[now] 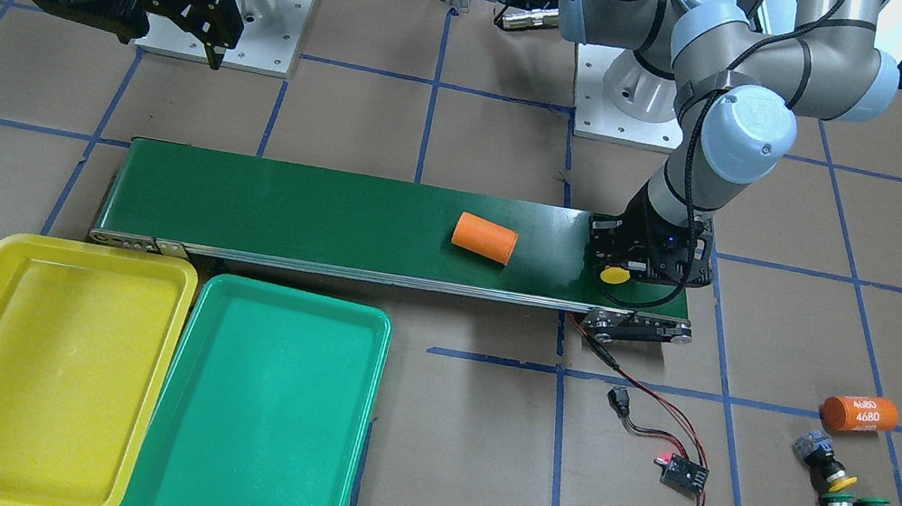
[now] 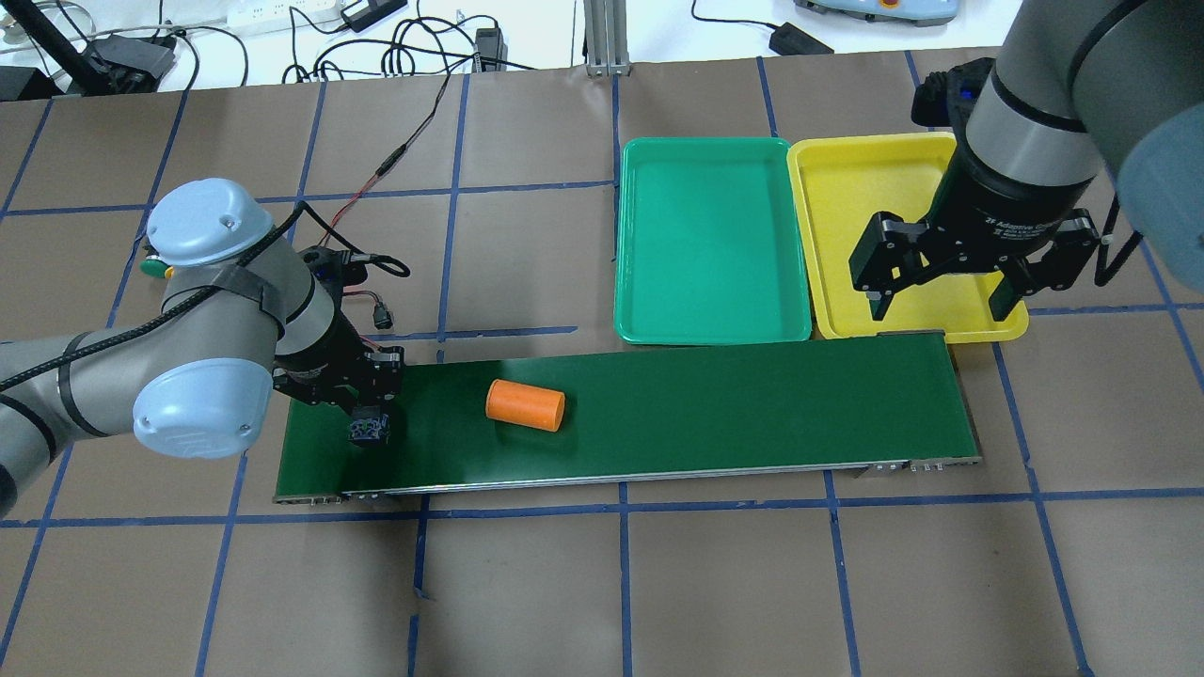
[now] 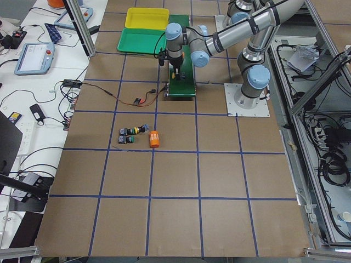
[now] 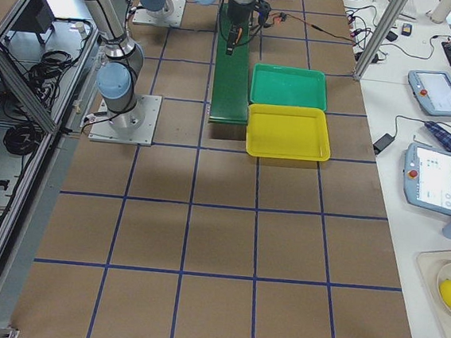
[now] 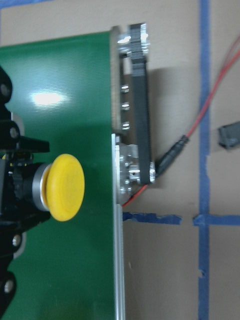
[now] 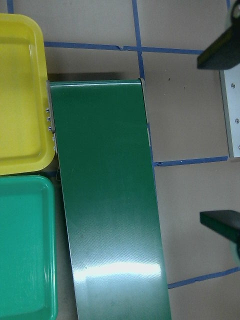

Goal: Sort buttons by color to trays
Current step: 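Carry the yellow-capped button onto the belt and release it, then return the left gripper to the pile and grasp a black-bodied button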

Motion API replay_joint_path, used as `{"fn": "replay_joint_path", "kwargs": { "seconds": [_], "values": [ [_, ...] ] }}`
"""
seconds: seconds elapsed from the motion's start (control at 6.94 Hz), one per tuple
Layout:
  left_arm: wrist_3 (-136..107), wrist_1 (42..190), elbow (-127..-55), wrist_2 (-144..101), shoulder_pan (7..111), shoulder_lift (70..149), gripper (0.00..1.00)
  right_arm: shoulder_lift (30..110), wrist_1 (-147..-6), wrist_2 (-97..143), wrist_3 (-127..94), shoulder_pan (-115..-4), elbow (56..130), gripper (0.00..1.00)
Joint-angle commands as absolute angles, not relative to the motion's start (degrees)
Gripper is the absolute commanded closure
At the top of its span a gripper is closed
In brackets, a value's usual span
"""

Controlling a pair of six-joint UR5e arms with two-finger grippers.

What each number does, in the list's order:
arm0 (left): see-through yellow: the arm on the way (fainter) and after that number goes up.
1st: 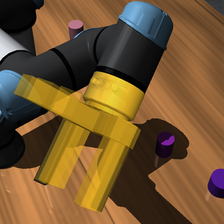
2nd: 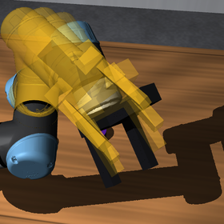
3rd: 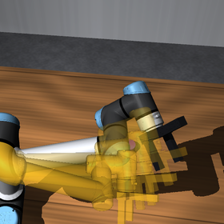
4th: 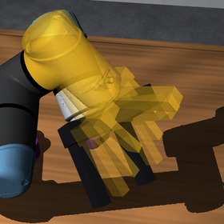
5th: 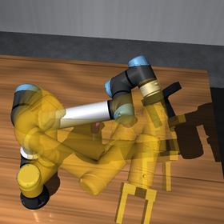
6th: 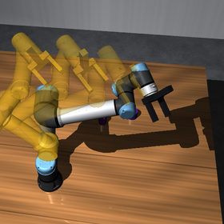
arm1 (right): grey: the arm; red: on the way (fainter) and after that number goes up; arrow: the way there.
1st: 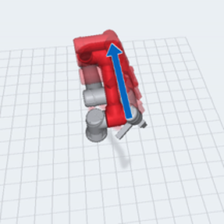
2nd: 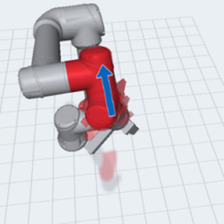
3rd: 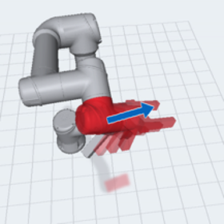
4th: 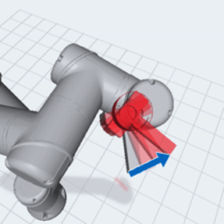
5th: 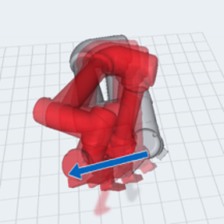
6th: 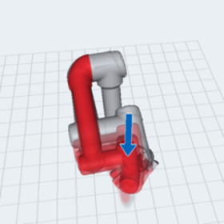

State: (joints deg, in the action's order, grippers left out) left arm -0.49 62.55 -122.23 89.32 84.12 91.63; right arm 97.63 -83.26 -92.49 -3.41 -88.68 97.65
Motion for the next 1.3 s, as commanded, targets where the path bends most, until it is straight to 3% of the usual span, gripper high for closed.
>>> {"fn": "replay_joint_path", "kwargs": {
  "seconds": [0.0,0.14,0.43,0.72,1.01,1.15],
  "values": [
    [-3.77,62.67,-121.39,89.21,83.76,91.23,0.00,97.39,-83.23,-92.55,-3.34,-88.68,97.65,0.00],
    [-3.61,63.97,-118.51,88.77,82.98,91.32,0.00,97.47,-83.32,-92.64,-3.34,-88.68,97.65,0.00],
    [-3.26,70.11,-105.37,89.21,76.78,97.26,0.00,97.38,-83.49,-92.72,-2.99,-88.68,97.56,0.00],
    [9.61,69.79,-91.22,90.53,68.41,110.32,0.00,97.47,-83.49,-92.90,-2.82,-88.68,96.78,0.00],
    [12.29,69.61,-73.82,98.55,67.15,125.16,0.00,97.47,-83.50,-92.72,-3.17,-88.68,96.77,0.00],
    [13.26,69.61,-69.13,98.09,64.45,129.77,0.00,97.64,-83.76,-92.72,-3.43,-88.68,96.94,0.00]
  ]
}}
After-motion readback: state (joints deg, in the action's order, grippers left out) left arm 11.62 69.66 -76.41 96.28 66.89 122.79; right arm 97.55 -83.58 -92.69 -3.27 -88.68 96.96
